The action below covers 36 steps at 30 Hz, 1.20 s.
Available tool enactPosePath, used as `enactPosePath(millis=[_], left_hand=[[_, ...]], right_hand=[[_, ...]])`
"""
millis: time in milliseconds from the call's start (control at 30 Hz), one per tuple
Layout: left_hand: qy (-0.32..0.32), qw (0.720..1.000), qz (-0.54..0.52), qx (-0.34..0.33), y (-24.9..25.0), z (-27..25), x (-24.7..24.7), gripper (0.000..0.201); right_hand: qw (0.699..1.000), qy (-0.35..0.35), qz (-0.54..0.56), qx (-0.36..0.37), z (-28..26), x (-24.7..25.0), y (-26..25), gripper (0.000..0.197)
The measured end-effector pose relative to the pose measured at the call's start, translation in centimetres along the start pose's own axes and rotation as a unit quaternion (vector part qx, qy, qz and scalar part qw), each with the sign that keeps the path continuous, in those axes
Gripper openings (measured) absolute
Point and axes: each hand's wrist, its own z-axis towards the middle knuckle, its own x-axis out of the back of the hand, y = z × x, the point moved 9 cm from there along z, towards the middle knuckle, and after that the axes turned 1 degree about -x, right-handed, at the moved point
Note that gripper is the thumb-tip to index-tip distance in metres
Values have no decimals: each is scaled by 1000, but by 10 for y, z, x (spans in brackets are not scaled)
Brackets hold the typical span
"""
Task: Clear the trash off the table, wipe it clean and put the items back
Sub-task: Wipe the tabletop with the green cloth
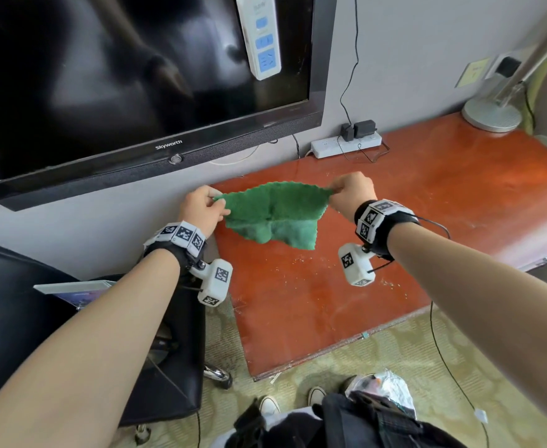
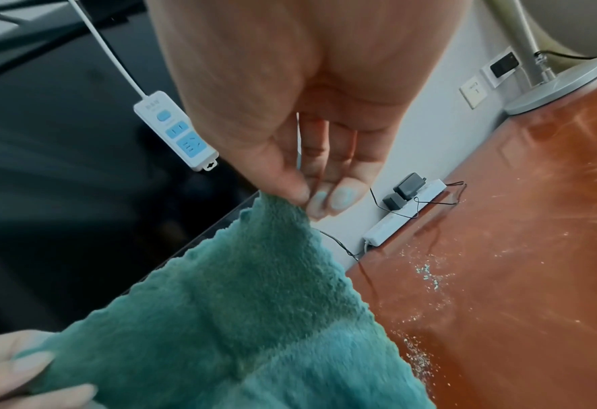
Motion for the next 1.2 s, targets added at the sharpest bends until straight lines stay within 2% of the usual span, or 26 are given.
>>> enactPosePath(millis=[133, 333, 467, 600, 767, 933, 1067, 1200], left_hand=[[-12, 1000, 3, 11, -15, -9, -4, 10], [-103, 990, 54, 77, -86, -78, -40, 13], [-186, 965, 105, 153, -139, -132, -64, 9], [-245, 940, 168, 169, -164, -161, -76, 4], [-215, 947, 182, 155, -166, -147, -76, 5], [-161, 965, 170, 118, -156, -111, -82, 4], [-116, 972, 152, 137, -168, -93, -89, 7], [-57, 960, 243, 127, -167, -98, -86, 22]], right_hand=[[999, -24, -23, 21, -6, -9, 6, 31], [978, -163, -130, -3, -45, -75, 63, 27], [946, -259, -193, -17, -87, -120, 107, 27], [930, -312, -193, -38, -113, -146, 137, 35], [945, -269, -181, -33, -95, -146, 136, 35], [958, -234, -162, -41, -68, -152, 136, 43], [959, -221, -172, -48, -55, -162, 143, 42], [971, -185, -146, -38, -55, -167, 145, 43]])
